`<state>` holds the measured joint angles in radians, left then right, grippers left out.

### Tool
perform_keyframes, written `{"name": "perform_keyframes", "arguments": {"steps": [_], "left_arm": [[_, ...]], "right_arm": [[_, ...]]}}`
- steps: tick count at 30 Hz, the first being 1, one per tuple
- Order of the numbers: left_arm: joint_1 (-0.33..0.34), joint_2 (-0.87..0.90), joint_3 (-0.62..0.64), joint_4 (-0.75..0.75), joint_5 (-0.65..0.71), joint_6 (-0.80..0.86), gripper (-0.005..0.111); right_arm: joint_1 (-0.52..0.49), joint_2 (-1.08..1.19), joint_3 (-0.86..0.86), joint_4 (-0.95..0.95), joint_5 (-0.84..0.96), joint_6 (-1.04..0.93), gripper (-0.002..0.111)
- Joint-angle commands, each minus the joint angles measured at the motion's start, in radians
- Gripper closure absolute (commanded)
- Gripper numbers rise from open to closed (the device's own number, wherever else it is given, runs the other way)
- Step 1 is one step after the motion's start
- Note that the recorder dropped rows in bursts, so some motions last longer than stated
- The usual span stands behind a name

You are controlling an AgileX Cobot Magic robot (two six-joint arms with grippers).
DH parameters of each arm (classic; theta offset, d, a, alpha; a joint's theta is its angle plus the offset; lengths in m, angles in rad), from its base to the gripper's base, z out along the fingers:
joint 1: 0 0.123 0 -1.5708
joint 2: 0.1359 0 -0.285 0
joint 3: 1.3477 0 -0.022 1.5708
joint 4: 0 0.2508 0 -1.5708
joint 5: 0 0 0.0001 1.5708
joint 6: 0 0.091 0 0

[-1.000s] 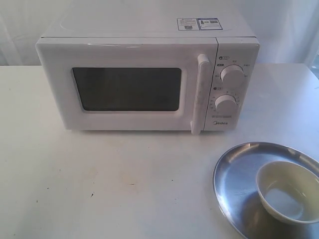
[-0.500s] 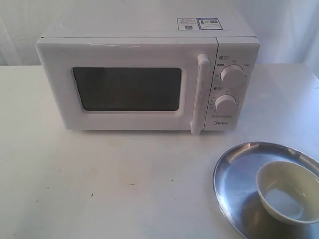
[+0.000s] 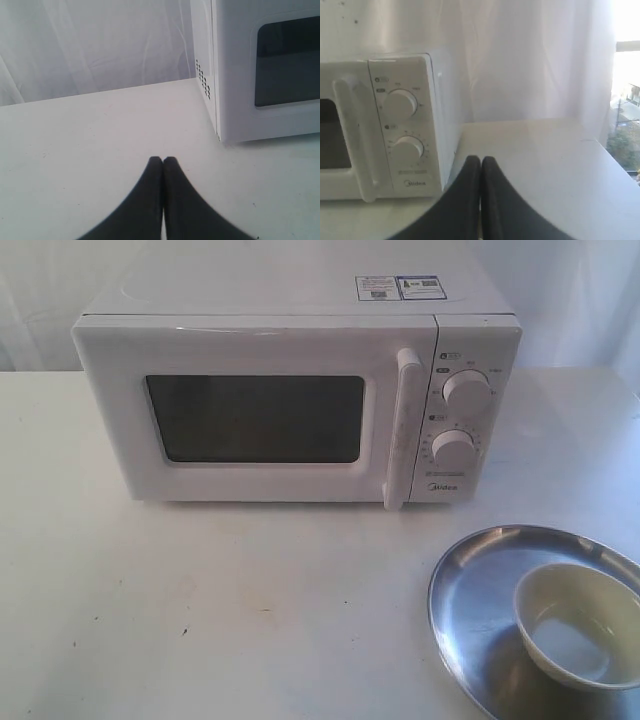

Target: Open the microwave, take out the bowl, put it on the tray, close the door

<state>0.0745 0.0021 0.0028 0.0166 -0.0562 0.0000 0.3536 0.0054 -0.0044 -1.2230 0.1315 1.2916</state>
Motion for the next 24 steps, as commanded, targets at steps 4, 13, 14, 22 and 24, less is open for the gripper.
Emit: {"name": "perform_keyframes", "arguments": {"steps": [4, 13, 14, 22, 24], "left_arm": [[-0.001, -0.002, -0.003, -0.008, -0.005, 0.0, 0.107], [-0.001, -0.002, -0.003, -0.008, -0.005, 0.0, 0.107], [-0.001, -0.002, -0.003, -0.008, -0.005, 0.0, 0.107], [-0.001, -0.002, -0.003, -0.008, -0.005, 0.0, 0.107], [-0.001, -0.002, -0.003, -0.008, -0.005, 0.0, 0.107]], "right_arm": [[-0.006, -0.005, 0.004, 0.656, -0.099, -0.742, 0.108], [-0.006, -0.005, 0.004, 1.095, -0.185, -1.157, 0.108], [-0.006, -0.005, 0.004, 1.095, -0.183, -1.162, 0.108], [-0.023, -0.005, 0.004, 1.165, -0.191, -1.227, 0.108], [-0.046, -0.005, 0.004, 1.246, -0.191, -1.298, 0.108]]}}
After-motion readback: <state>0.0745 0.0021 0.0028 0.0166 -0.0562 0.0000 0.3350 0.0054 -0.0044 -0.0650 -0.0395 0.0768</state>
